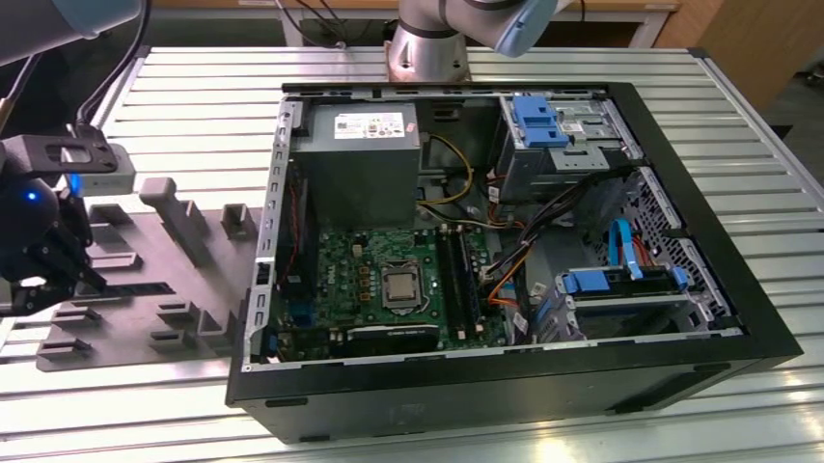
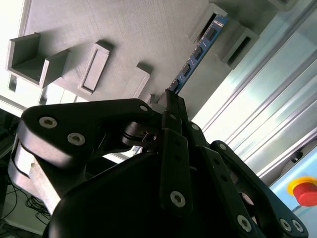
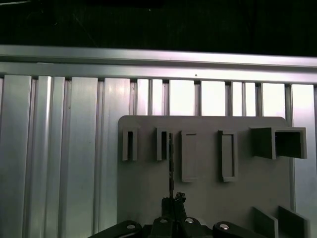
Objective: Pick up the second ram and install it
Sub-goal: 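Pick up the second ram and move it above second insertion slot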
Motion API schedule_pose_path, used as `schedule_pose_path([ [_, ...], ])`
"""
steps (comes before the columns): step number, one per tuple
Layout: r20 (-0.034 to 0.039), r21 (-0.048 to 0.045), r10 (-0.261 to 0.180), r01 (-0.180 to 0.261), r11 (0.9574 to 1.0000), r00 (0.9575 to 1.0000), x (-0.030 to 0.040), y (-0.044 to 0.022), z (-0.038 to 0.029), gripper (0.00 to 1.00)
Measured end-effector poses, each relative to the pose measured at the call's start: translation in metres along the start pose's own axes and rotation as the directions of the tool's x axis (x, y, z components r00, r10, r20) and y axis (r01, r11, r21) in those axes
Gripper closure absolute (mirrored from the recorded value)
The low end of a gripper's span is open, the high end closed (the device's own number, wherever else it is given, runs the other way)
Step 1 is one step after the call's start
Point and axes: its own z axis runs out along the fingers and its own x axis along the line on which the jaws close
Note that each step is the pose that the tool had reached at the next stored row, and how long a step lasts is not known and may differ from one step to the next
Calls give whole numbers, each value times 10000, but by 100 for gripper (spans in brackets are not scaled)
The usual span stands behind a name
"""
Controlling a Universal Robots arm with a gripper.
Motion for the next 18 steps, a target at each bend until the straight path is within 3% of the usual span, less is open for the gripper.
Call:
schedule_pose_path([
  [18,12,0,-1,1,10000,10000,-2,2,-38,89],
])
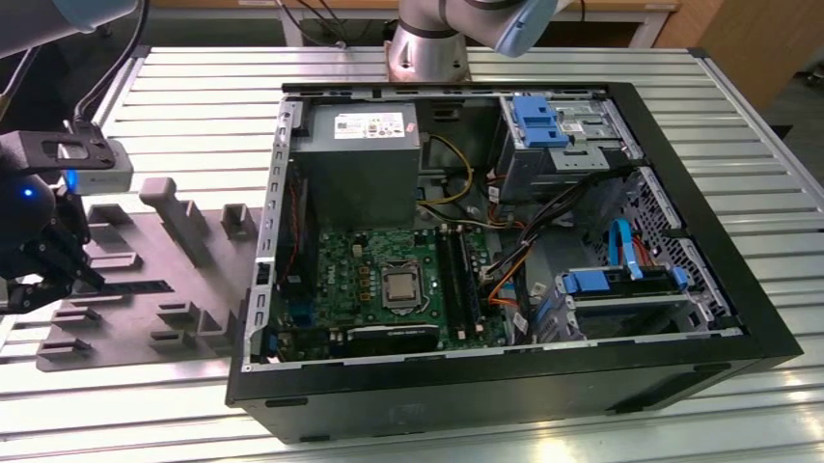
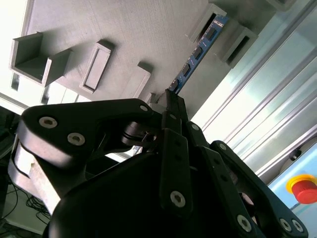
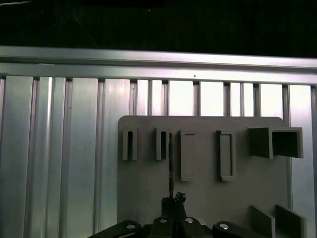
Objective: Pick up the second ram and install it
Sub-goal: 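Pick up the second ram and move it above second insertion slot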
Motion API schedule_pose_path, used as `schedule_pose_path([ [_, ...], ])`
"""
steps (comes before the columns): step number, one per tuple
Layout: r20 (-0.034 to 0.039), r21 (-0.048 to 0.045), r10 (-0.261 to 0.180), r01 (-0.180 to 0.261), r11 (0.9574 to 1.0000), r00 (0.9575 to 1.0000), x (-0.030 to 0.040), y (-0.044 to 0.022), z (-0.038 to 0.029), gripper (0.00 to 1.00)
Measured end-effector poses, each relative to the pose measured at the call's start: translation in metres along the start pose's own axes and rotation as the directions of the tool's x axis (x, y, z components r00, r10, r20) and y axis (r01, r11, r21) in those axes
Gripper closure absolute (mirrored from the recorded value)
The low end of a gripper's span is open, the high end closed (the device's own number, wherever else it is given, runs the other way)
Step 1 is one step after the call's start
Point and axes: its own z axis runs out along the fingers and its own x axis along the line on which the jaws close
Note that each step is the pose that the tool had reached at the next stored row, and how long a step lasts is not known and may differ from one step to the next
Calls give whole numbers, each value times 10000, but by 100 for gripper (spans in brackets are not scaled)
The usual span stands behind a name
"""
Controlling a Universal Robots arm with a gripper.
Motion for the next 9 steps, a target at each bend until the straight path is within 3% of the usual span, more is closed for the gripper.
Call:
schedule_pose_path([
  [9,5,-1,0,0,10000,10000,-1,1,-18,89],
])
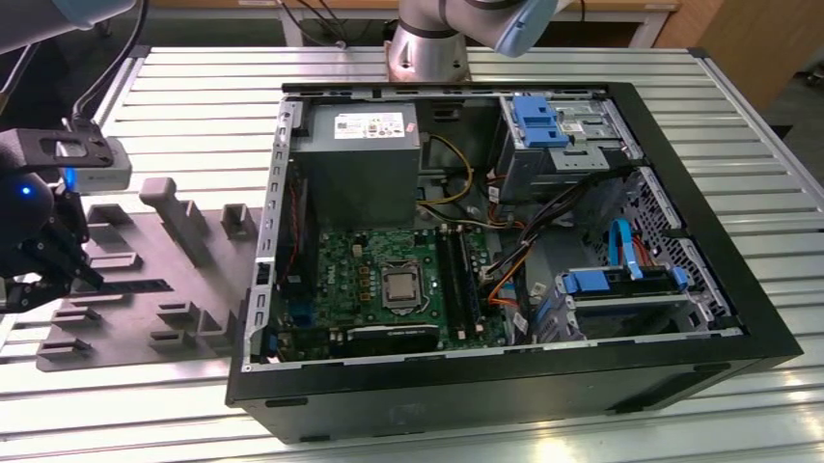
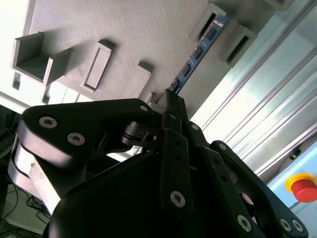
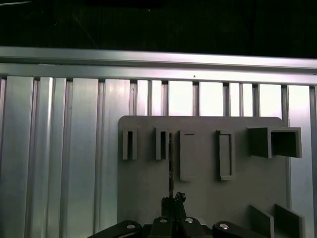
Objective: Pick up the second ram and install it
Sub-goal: 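Pick up the second ram and move it above second insertion slot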
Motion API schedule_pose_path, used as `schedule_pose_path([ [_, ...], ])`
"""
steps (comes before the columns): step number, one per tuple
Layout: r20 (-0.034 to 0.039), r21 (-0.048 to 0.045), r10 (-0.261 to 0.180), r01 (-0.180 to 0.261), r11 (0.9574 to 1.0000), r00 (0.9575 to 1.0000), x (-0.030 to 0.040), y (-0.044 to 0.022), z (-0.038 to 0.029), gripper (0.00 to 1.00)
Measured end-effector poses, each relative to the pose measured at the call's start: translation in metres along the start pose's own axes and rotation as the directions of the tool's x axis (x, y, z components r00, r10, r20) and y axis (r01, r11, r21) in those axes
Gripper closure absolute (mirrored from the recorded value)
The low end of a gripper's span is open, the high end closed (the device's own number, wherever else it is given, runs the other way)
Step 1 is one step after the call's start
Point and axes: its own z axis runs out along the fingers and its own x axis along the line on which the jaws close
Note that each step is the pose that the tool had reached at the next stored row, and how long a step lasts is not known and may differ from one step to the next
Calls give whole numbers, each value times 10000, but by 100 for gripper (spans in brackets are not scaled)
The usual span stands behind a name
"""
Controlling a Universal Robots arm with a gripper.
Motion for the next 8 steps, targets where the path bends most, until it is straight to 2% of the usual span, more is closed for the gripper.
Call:
schedule_pose_path([
  [8,24,1,-2,2,10000,10000,0,0,-5,89],
])
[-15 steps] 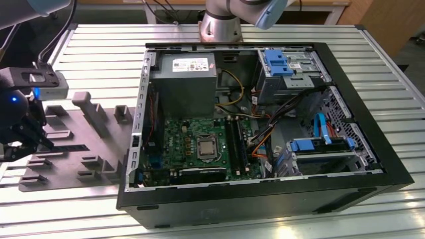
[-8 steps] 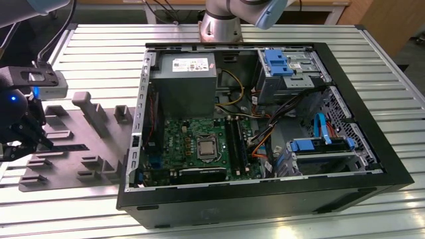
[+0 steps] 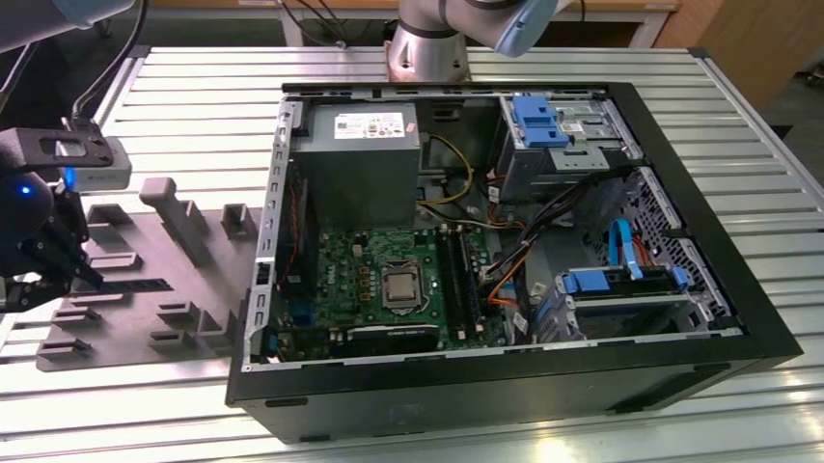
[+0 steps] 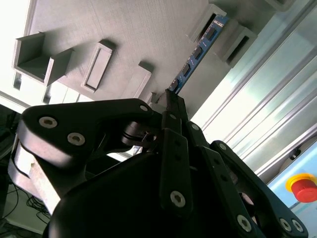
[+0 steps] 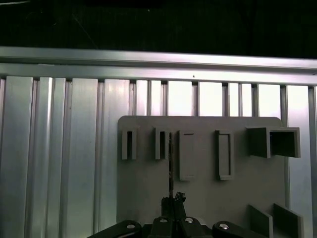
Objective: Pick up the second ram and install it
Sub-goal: 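Pick up the second ram and move it above second insertion slot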
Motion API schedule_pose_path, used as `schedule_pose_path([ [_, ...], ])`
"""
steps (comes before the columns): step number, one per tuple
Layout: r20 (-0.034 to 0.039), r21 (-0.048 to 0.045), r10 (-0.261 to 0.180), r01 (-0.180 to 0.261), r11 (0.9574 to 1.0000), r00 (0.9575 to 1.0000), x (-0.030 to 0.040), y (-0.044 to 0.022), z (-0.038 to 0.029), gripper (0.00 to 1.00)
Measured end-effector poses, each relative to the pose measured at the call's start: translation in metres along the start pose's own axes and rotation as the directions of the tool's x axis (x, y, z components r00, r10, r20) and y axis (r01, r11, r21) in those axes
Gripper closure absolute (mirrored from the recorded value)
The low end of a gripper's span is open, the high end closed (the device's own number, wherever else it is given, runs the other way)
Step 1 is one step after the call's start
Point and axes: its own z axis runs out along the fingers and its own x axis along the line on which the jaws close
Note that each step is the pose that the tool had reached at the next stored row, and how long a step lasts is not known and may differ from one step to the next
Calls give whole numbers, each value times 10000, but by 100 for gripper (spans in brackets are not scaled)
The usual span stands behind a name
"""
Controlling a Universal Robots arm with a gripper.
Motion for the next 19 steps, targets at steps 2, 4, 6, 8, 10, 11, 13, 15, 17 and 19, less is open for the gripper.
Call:
schedule_pose_path([
  [2,4,0,0,0,10000,10000,0,0,0,89],
  [4,9,0,0,0,10000,10000,0,0,-1,89],
  [6,20,0,-1,1,10000,10000,0,0,-2,89],
  [8,49,-1,-2,2,10000,10000,-1,0,-7,89],
  [10,78,0,-3,3,10000,10000,-1,0,-9,89],
  [11,81,0,-4,4,10000,10000,-1,0,-10,89],
  [13,96,-3,-4,4,10000,10000,-1,1,-12,89],
  [15,120,0,-5,5,10000,9999,-1,1,-13,89],
  [17,136,0,-6,6,10000,9999,-1,1,-15,89],
  [19,150,1,-7,7,10000,9999,-1,1,-19,89],
])
